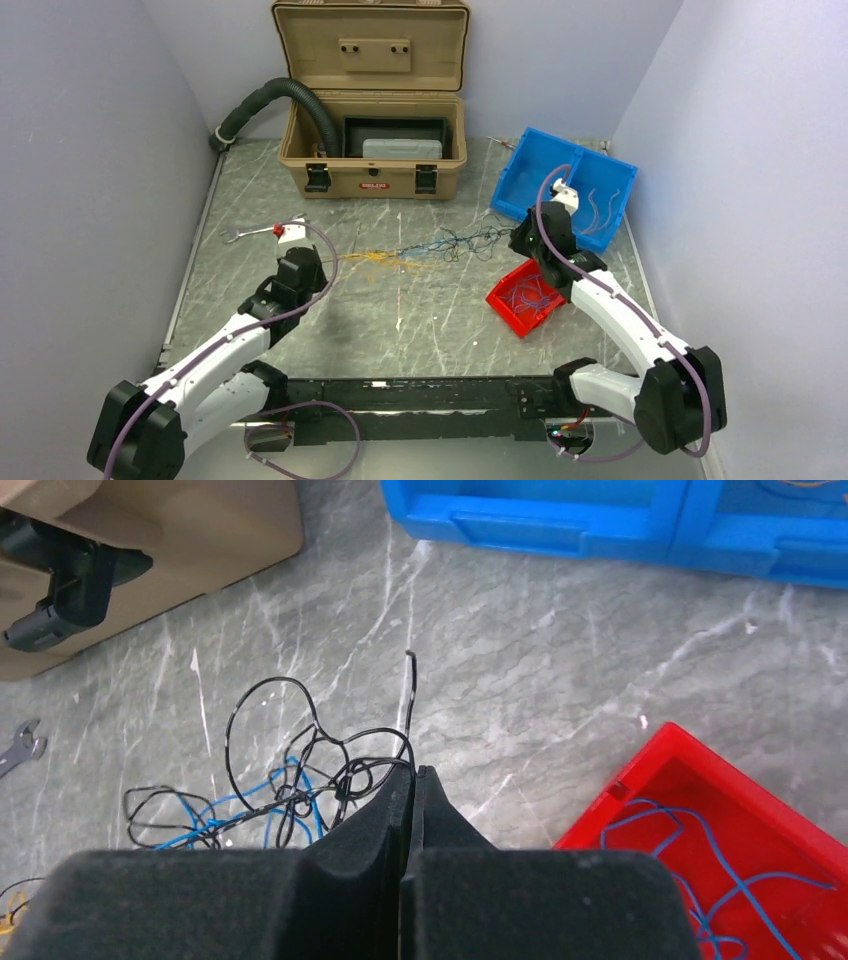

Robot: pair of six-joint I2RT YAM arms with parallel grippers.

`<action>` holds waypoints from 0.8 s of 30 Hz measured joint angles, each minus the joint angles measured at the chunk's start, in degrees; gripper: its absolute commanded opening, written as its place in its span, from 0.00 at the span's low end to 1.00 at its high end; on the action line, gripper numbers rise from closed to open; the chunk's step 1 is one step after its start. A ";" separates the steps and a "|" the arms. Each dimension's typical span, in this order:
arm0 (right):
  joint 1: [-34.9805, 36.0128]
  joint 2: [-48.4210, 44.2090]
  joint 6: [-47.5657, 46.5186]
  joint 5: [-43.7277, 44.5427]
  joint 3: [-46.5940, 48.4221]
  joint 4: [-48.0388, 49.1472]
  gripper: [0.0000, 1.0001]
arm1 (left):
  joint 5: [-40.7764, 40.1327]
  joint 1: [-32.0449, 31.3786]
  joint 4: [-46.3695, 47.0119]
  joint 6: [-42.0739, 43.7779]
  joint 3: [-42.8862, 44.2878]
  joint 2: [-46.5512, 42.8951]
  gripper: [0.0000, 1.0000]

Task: Untangle the cables
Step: Untie the cable.

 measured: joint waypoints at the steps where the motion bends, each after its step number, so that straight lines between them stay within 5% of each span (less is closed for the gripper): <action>1: -0.44 -0.63 -0.02 -0.04 0.00 -0.63 0.00 | -1.25 0.00 -0.90 -1.05 0.48 0.09 0.00; 14: -8.17 -8.96 -2.54 4.07 1.75 -7.61 0.00 | -18.05 0.61 -17.22 -14.91 6.75 6.12 0.00; 24: -7.69 -9.42 -10.21 -19.32 3.23 -2.73 0.00 | 7.82 0.59 3.65 3.52 -2.34 -2.54 0.09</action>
